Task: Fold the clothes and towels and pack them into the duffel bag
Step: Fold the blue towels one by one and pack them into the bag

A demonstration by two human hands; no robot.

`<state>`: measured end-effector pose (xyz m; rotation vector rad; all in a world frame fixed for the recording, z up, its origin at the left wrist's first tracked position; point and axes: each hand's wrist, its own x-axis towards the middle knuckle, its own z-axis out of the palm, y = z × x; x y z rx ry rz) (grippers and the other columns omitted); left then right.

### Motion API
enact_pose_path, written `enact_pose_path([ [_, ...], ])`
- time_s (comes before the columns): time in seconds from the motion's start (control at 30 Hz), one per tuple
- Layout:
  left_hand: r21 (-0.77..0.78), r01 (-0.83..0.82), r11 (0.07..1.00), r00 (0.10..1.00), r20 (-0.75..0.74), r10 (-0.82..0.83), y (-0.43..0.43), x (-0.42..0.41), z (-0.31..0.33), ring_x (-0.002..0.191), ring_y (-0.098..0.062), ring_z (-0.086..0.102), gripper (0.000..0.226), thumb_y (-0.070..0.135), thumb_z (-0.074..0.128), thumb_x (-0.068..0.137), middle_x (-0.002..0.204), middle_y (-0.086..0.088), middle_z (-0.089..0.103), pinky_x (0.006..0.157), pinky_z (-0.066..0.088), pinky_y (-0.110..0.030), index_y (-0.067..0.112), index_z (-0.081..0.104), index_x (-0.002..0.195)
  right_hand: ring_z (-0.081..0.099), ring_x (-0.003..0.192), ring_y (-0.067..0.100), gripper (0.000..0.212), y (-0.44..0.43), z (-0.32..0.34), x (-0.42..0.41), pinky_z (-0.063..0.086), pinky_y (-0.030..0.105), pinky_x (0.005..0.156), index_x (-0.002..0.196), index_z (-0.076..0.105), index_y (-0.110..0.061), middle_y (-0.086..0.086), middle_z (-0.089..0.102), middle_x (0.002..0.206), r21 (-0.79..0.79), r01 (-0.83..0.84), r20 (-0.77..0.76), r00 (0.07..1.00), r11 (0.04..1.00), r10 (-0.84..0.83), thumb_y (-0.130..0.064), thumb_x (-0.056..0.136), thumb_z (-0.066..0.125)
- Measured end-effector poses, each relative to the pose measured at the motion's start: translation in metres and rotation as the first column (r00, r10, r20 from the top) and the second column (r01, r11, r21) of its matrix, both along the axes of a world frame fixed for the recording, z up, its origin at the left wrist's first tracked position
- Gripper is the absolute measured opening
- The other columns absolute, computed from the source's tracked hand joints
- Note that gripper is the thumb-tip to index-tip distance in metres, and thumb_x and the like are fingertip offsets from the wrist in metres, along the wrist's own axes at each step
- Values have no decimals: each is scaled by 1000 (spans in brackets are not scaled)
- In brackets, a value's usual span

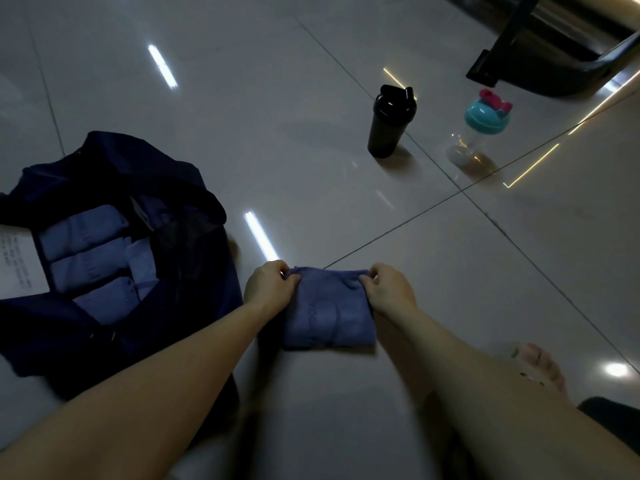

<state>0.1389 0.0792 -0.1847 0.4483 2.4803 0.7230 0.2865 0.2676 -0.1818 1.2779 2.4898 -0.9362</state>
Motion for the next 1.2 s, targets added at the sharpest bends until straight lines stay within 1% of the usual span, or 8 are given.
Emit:
enact_pose_path([
  [0.1,-5,76,997,969,-235,-75,-6,9,-1,94,-24,60,24,33,63,93,105,0,63,74,45,-35,21,58,113,63,94,34,24,-3,1,3,46,36,73,100,55,-18,9,68,99,91,-16,28,1000,996,13,-41,100,49],
  [0.17,-3,269,963,852,-465,-240,-8,18,-5,108,-29,56,41,28,64,90,124,-8,58,88,47,-43,15,56,128,61,95,35,23,-9,5,7,47,39,77,108,54,-15,9,63,105,233,-13,-57,998,972,27,-36,100,49],
  [0.3,-118,549,827,668,-533,-519,-7,34,-16,145,-28,34,62,39,41,97,159,-12,38,122,22,-42,10,42,151,62,104,36,34,-32,-5,21,43,42,89,112,65,-5,16,63,119,626,-296,-160,856,721,491,-22,88,48],
  [0.47,-292,590,753,649,-384,-657,-22,46,-34,157,-23,2,77,57,16,101,169,-11,7,127,1,-42,9,7,161,18,154,25,67,-51,-32,50,24,47,122,159,25,-11,9,19,167,416,-588,127,793,694,596,-47,103,21],
  [0.7,-396,578,714,661,-286,-694,-19,49,-35,156,-26,-8,84,63,12,99,169,-14,-7,127,0,-48,8,-3,161,3,155,30,74,-48,-43,56,12,50,122,162,1,-23,2,-4,170,339,-568,175,821,750,543,-59,101,21],
  [0.83,-435,613,660,631,-233,-740,-11,35,-22,157,-26,-3,88,68,17,97,170,-11,0,126,-1,-50,12,-2,162,16,154,33,81,-35,-26,43,22,52,121,161,16,-15,9,10,169,307,-595,179,803,743,569,-62,95,18],
  [0.97,-397,670,627,579,-248,-776,-2,13,3,146,-26,30,85,61,51,88,158,-7,34,124,9,-48,15,28,156,24,150,32,85,-15,-6,12,25,44,120,158,23,-11,14,23,164,243,-616,158,787,749,596,-59,89,36],
  [1.2,-469,590,657,685,-139,-715,12,29,17,110,-28,57,48,46,60,86,120,-5,62,97,38,-41,18,50,123,52,109,31,48,-24,12,-22,37,38,79,118,52,-19,9,51,115,152,-680,299,723,717,623,-38,77,69],
])
